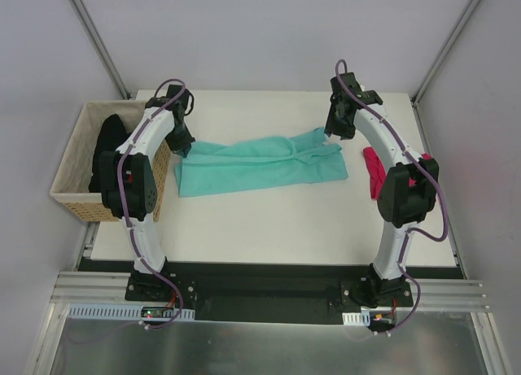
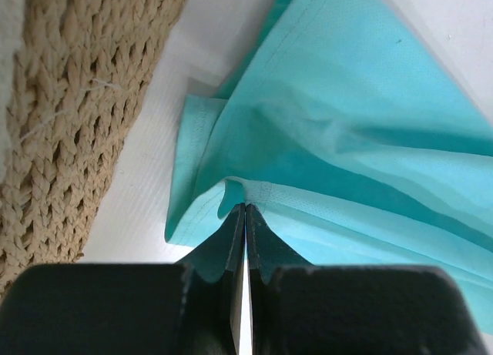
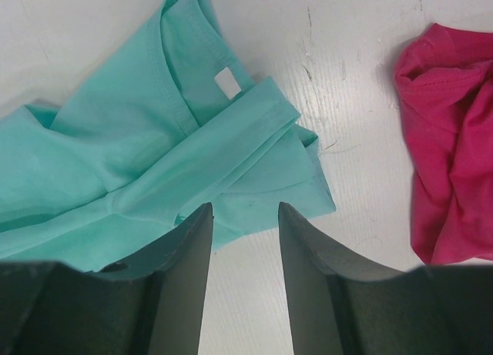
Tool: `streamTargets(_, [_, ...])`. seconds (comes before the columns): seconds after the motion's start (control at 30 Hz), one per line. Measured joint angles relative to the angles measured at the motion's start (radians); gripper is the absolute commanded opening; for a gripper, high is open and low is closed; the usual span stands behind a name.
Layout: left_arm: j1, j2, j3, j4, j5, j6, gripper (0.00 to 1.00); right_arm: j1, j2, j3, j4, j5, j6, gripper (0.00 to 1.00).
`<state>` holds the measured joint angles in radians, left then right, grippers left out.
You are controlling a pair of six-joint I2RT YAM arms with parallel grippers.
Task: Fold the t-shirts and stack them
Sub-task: Fold the flattened tshirt in 1/3 of the way
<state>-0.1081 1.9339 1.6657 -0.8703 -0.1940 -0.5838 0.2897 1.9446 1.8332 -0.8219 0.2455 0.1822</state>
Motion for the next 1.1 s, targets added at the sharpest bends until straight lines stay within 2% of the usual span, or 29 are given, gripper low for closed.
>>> streamTargets(0.73, [0.025,0.06,-0.013,-0.017,-0.071,-0.009,0.0,0.005,0.071,0.099,-0.036,-0.008,-0.004,0.43])
streamTargets(1.1, [0.026,0.143,0.099,-0.026,-0.087,-0.034,0.0,0.005,0.071,0.131,-0.068,0.0,-0.019,0.43])
